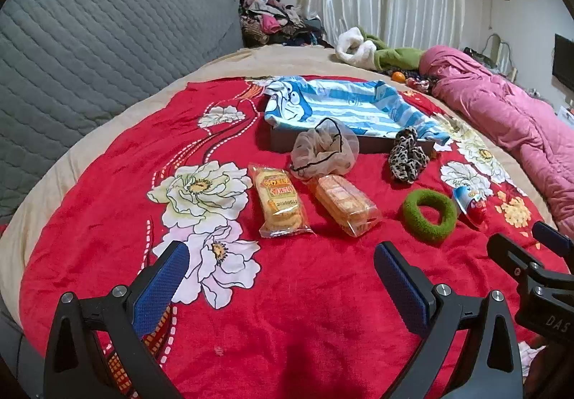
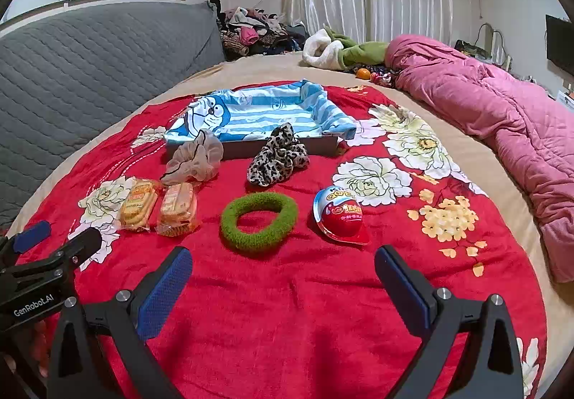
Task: Organize objects
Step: 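Move left tool toward the yellow rice-cake packet while right tool approaches the green fuzzy ring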
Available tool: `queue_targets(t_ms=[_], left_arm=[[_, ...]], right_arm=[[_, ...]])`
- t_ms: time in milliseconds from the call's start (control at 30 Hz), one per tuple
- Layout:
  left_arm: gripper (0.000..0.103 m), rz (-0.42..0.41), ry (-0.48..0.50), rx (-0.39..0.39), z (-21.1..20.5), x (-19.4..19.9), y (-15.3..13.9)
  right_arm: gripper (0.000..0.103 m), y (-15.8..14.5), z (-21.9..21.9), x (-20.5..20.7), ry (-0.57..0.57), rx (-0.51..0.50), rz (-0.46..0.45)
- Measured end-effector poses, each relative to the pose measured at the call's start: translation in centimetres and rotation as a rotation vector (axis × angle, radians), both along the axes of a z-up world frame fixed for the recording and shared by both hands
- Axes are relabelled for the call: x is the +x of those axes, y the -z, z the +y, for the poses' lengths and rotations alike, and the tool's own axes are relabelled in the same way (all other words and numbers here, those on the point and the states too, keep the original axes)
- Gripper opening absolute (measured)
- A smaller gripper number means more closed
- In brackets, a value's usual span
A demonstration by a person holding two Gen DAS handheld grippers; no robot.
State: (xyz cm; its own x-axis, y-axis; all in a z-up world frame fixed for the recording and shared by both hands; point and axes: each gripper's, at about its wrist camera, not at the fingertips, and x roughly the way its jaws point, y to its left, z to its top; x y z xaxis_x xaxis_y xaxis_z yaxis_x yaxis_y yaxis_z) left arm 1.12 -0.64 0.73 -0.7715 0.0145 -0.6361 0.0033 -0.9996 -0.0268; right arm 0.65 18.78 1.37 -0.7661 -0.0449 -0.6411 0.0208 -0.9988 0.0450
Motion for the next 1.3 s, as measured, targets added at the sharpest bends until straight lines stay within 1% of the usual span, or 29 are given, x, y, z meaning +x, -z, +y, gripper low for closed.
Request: queue_targets(t_ms=[233, 533, 733, 1000, 1300], left_arm=[[0.102, -0.001, -0.001, 0.002, -0.1, 0.0, 0.0], [0.102, 0.025, 0.001, 0.004, -0.2, 1.3, -1.2], [0.102, 0.049, 0.007, 0.017, -0.8, 2.7, -2.8], [0.102, 0.1, -0.019, 0.049, -2.0, 5.2, -5.2], [0.102, 0.105, -0.009, 0.058, -2.9, 7.4, -6.8]], right_arm=[[0.103, 0.1, -0.1, 0.1, -0.013, -0.01, -0.003], [0.103, -1.5, -0.5, 1.4, -0.032, -0.015, 0.023], [0.103, -3.2, -1.1, 2.9, -0.041, -0.015, 0.054], [0.103, -5.4, -1.7, 4.9, -0.059, -0.011, 0.089], [0.103, -7.3, -2.0, 7.3, -0.063, -0.034, 0.103]])
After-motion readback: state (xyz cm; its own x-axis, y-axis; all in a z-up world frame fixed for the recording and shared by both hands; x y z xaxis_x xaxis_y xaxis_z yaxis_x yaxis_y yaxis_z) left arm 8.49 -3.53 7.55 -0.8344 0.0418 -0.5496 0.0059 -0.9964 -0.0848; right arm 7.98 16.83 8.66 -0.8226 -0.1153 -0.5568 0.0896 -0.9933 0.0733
